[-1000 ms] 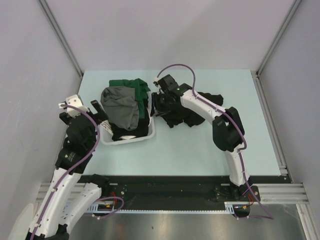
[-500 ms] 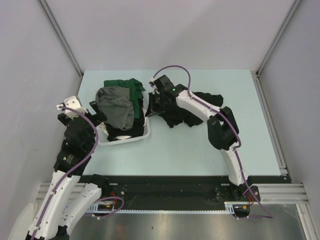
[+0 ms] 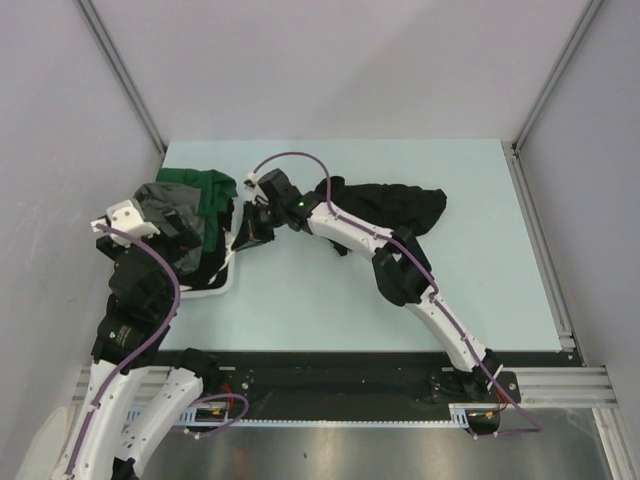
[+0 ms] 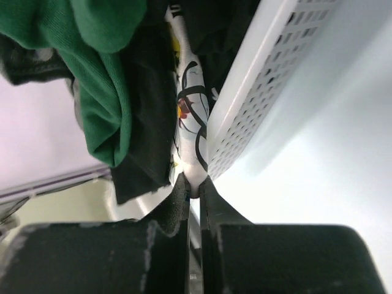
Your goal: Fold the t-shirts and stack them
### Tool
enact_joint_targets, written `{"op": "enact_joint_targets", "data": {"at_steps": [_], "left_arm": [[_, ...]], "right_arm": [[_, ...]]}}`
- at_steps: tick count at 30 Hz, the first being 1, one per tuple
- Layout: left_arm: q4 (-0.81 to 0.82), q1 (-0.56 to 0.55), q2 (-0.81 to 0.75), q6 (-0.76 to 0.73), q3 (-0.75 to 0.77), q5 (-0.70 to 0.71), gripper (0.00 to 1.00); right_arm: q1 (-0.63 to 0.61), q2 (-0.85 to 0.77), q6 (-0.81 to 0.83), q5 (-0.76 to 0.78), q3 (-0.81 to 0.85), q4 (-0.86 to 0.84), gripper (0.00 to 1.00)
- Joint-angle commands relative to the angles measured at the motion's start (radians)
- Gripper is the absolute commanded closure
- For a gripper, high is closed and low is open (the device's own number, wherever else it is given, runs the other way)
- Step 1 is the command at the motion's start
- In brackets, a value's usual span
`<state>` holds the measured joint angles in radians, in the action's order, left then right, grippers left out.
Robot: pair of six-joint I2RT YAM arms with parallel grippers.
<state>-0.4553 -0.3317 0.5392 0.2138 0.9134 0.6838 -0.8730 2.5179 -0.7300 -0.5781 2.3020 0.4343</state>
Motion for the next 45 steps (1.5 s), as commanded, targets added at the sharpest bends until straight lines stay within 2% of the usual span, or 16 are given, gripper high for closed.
{"op": "enact_joint_targets", "data": {"at_steps": [1,3,4,5,8,13,17,22,26,27,30,31,34,35,39,45], "left_arm": [[-0.039,-0.001,-0.028,-0.016,0.038,0.034,0.0],[-0.054,-0.003,-0.035,-0.007,0.038,0.036,0.0],[-0.056,-0.001,-0.036,-0.007,0.038,0.036,0.0],[-0.062,-0.001,-0.038,-0.005,0.038,0.037,0.01],[-0.071,-0.001,-0.036,0.006,0.03,0.034,0.01],[-0.072,-0.001,-0.031,0.042,-0.019,0.002,0.0],[-0.051,-0.001,-0.007,0.085,-0.056,-0.013,0.0],[0.041,-0.001,0.063,0.125,-0.119,-0.073,0.0],[0.114,-0.001,0.149,0.15,-0.143,-0.142,0.02],[0.139,-0.003,0.154,0.154,-0.172,-0.185,0.05],[0.217,-0.003,0.202,0.165,-0.209,-0.22,0.22],[0.249,-0.003,0.22,0.167,-0.215,-0.225,0.33],[0.308,-0.001,0.261,0.162,-0.243,-0.216,0.47],[0.32,-0.003,0.283,0.156,-0.249,-0.207,0.48],[0.362,-0.001,0.327,0.151,-0.254,-0.19,0.7],[0.411,-0.003,0.419,0.162,-0.257,-0.243,0.89]], "right_arm": [[-0.083,0.088,-0.114,-0.14,0.005,-0.103,1.0],[-0.09,0.099,-0.166,-0.176,0.005,-0.158,1.0],[-0.092,0.104,-0.172,-0.187,0.007,-0.17,0.97],[-0.092,0.104,-0.172,-0.189,0.008,-0.172,0.86],[-0.08,0.082,-0.137,-0.169,-0.012,-0.158,0.74],[-0.005,-0.002,-0.062,-0.109,-0.096,-0.105,0.72],[0.066,-0.103,0.024,0.009,-0.185,-0.031,0.71],[0.137,-0.283,0.173,0.154,-0.286,0.086,0.72],[0.192,-0.375,0.25,0.239,-0.299,0.155,0.72],[0.2,-0.389,0.259,0.242,-0.296,0.176,0.72],[0.233,-0.421,0.276,0.245,-0.282,0.222,0.73],[0.241,-0.435,0.287,0.247,-0.277,0.231,0.73],[0.261,-0.456,0.299,0.248,-0.273,0.257,0.73],[0.267,-0.465,0.302,0.248,-0.268,0.271,0.73],[0.289,-0.484,0.311,0.248,-0.269,0.291,0.73],[0.313,-0.472,0.322,0.233,-0.228,0.33,0.73]]}}
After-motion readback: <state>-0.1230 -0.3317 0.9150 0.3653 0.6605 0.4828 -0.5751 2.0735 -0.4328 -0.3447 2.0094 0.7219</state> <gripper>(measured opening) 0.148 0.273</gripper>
